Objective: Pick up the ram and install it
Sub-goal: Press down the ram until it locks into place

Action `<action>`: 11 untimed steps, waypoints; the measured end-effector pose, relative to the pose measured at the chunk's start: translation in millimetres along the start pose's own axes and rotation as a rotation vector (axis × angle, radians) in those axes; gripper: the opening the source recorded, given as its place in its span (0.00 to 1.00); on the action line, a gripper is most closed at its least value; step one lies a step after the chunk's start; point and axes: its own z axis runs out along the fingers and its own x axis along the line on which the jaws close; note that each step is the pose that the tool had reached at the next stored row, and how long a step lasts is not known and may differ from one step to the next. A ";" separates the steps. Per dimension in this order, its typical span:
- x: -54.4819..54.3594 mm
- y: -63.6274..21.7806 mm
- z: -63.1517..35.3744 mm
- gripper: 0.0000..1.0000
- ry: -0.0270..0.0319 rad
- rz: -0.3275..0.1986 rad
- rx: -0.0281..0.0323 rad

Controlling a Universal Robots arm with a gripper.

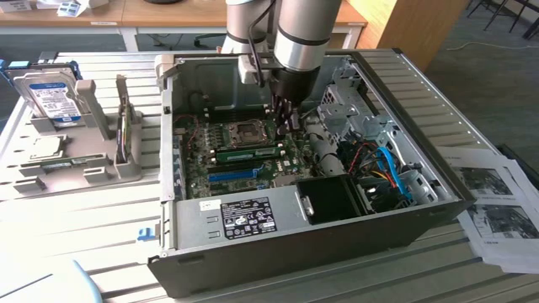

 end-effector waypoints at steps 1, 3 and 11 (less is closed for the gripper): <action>0.0 0.0 1.2 0.09 0.0000 0.000 0.0000; 0.1 -0.1 3.8 0.09 -0.0001 0.000 0.0000; 0.3 -0.3 12.3 0.09 0.0000 0.000 0.0000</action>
